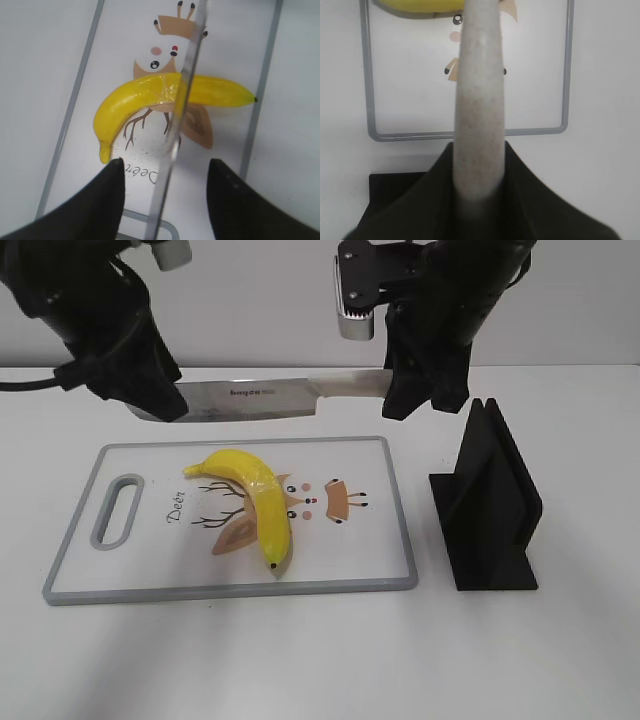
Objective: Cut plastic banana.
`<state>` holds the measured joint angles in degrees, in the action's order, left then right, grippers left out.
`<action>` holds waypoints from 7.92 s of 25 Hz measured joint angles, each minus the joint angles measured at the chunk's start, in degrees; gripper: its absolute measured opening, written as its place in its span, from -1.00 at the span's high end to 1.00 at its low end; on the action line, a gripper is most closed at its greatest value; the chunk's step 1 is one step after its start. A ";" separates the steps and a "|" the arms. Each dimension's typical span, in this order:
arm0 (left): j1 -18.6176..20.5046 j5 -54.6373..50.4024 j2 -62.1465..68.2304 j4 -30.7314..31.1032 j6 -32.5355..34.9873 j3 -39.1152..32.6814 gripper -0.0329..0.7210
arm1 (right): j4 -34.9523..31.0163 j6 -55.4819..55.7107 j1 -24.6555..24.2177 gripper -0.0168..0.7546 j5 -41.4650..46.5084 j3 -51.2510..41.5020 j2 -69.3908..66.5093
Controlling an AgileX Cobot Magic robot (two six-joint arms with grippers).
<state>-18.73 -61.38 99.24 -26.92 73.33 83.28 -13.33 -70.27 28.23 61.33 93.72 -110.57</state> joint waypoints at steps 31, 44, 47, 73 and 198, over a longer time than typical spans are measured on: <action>-2.26 12.43 19.89 1.78 1.21 1.33 0.86 | 0.50 -1.94 -2.32 0.52 -7.78 1.36 -18.80; -2.59 10.64 10.07 3.98 0.32 0.51 0.88 | 0.67 -2.04 -1.95 0.52 2.29 9.18 -10.58; -2.78 8.30 5.80 3.89 0.35 0.51 0.88 | -0.03 -2.04 -1.90 0.52 4.97 9.75 -7.41; 2.13 14.71 -9.84 14.70 -32.95 1.26 -0.82 | -0.91 0.45 -1.74 0.52 8.15 10.00 -2.19; 8.12 -1.02 -99.51 24.37 -64.73 -55.29 -0.42 | 7.82 66.37 0.84 -0.42 -2.39 -64.58 106.27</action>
<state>-10.60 -62.40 -0.27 -2.54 8.61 28.00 -5.51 -3.89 29.07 58.94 29.14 -4.30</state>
